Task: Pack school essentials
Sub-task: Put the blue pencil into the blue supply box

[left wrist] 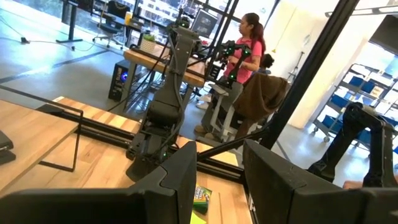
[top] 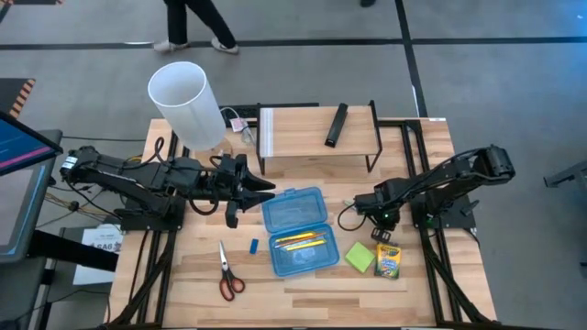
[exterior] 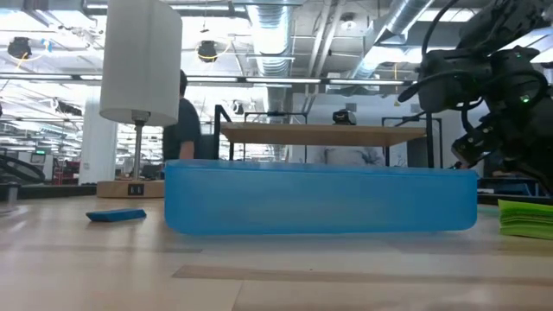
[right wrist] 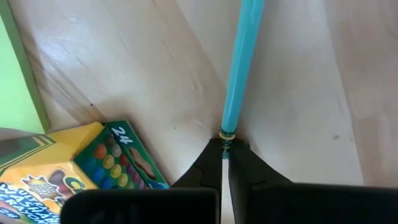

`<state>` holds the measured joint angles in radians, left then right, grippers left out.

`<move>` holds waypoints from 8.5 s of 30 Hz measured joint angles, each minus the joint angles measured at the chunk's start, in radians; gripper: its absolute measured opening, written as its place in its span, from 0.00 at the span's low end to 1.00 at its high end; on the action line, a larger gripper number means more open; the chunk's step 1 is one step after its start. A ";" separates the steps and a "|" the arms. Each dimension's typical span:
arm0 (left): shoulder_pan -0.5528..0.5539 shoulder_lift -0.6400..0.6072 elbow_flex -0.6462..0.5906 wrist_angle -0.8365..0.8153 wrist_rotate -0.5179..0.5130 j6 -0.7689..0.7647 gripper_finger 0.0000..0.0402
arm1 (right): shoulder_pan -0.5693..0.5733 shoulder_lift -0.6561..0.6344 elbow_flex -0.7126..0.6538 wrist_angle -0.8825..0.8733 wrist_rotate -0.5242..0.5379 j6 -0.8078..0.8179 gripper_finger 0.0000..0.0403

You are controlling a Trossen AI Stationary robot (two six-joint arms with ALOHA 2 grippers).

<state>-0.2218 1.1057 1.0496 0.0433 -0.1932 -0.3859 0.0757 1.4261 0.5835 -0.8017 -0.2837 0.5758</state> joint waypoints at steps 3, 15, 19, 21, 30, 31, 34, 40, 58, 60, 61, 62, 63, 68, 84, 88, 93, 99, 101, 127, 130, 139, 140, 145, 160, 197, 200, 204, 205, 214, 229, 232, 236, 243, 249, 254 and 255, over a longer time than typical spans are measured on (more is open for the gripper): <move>0.000 0.000 0.000 0.000 0.000 0.000 0.29 | 0.000 0.000 0.001 0.006 -0.005 0.000 0.03; 0.000 0.000 0.000 0.000 -0.001 0.018 0.29 | 0.000 0.002 0.053 0.014 -0.002 -0.008 0.03; 0.000 0.000 0.000 0.000 -0.001 0.018 0.29 | 0.000 0.002 0.073 0.005 -0.002 -0.008 0.03; 0.000 0.000 0.000 0.000 -0.001 0.018 0.29 | 0.000 0.002 0.079 0.002 -0.003 -0.008 0.03; 0.000 0.000 0.000 0.000 -0.001 0.013 0.29 | 0.000 0.001 0.093 -0.003 -0.022 -0.008 0.01; 0.000 0.000 0.000 0.000 -0.001 0.012 0.29 | 0.000 0.001 0.093 -0.004 -0.023 -0.008 0.01; 0.000 0.000 0.000 0.000 -0.001 0.012 0.29 | 0.000 0.000 0.093 -0.005 -0.024 -0.008 0.01; 0.000 0.000 0.000 0.000 -0.001 0.009 0.29 | 0.000 0.000 0.093 -0.005 -0.024 -0.008 0.02; 0.032 0.000 0.000 0.000 0.018 -0.001 0.29 | 0.000 0.002 0.158 0.030 0.021 0.049 0.16; 0.033 0.000 0.000 0.000 0.024 -0.002 0.29 | 0.000 0.002 0.158 0.013 0.021 0.076 0.18; 0.033 0.000 0.000 0.000 0.024 -0.003 0.29 | 0.000 0.002 0.158 0.005 0.021 0.089 0.19; 0.033 0.000 0.000 0.000 0.024 -0.003 0.29 | 0.004 0.002 0.158 -0.004 0.021 0.104 0.21; 0.033 0.000 0.000 0.000 0.024 -0.003 0.29 | 0.010 0.002 0.158 -0.009 0.022 0.115 0.23; 0.033 0.000 0.000 0.000 0.025 -0.002 0.29 | 0.050 0.002 0.147 0.010 0.024 0.197 0.36; 0.044 0.000 0.000 0.000 0.030 0.022 0.29 | 0.133 -0.001 0.028 0.186 0.097 0.422 0.42; 0.056 0.000 0.000 0.000 0.032 0.014 0.29 | 0.131 -0.001 0.024 0.181 0.124 0.414 0.38; 0.056 0.000 0.000 0.000 0.033 0.010 0.29 | 0.132 0.000 0.023 0.153 0.161 0.387 0.31; 0.062 0.000 0.000 0.000 0.033 0.009 0.29 | 0.132 0.001 0.022 0.129 0.183 0.358 0.23; 0.066 0.000 0.000 0.000 0.033 0.009 0.29 | 0.132 0.001 0.022 0.129 0.186 0.351 0.20; 0.067 0.000 0.000 0.032 0.030 0.008 0.29 | 0.111 -0.020 0.045 0.126 0.155 0.378 0.00; 0.067 0.000 0.000 0.032 0.030 0.009 0.29 | 0.110 -0.021 0.045 0.129 0.153 0.385 0.00; 0.066 0.000 0.000 0.032 0.029 0.010 0.29 | 0.111 -0.026 0.046 0.126 0.109 0.393 0.00; 0.066 0.000 0.000 0.032 0.029 0.010 0.29 | 0.111 -0.027 0.048 0.125 0.109 0.393 0.00; 0.066 0.000 0.000 0.032 0.029 0.011 0.29 | 0.105 -0.045 0.060 0.121 0.108 0.395 0.00; 0.066 0.000 0.000 0.031 0.029 0.024 0.29 | 0.109 -0.062 0.064 0.125 0.146 0.367 0.20; 0.066 0.000 0.000 0.038 0.010 -0.018 0.29 | 0.158 0.059 0.062 0.189 0.178 0.410 0.03; 0.066 0.000 0.000 0.038 0.010 -0.018 0.29 | 0.158 0.028 0.060 0.182 0.188 0.427 0.01; 0.066 0.000 0.000 0.038 0.010 -0.015 0.29 | 0.158 -0.004 0.059 0.169 0.194 0.457 0.01; 0.066 0.000 0.000 0.038 0.010 -0.015 0.29 | 0.158 -0.011 0.058 0.167 0.200 0.464 0.01; 0.066 0.000 0.000 0.038 0.010 -0.008 0.29 | 0.158 -0.029 0.059 0.170 0.211 0.475 0.00; 0.066 -0.012 0.001 0.013 0.010 -0.003 0.29 | 0.159 -0.113 0.062 0.204 0.234 0.497 0.00; 0.066 -0.024 0.001 -0.007 0.010 -0.004 0.29 | 0.159 -0.145 0.063 0.212 0.243 0.481 0.00; 0.066 -0.053 0.001 -0.033 0.005 -0.004 0.29 | 0.159 -0.181 0.064 0.221 0.261 0.456 0.00; 0.074 -0.136 0.001 -0.170 -0.006 -0.029 0.29 | 0.158 -0.187 0.078 0.285 0.274 0.395 0.00; 0.083 -0.200 0.000 -0.262 -0.044 -0.051 0.29 | 0.149 -0.122 0.156 0.326 0.286 0.255 0.00; 0.083 -0.228 0.000 -0.299 -0.050 -0.073 0.29 | 0.129 -0.039 0.239 0.336 0.278 0.133 0.00; 0.083 -0.232 0.000 -0.314 -0.048 -0.079 0.29 | 0.127 -0.017 0.262 0.346 0.274 0.098 0.00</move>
<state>-0.1390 0.8735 1.0500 -0.2706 -0.2411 -0.4647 0.2024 1.4090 0.8457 -0.4560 -0.0100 0.6743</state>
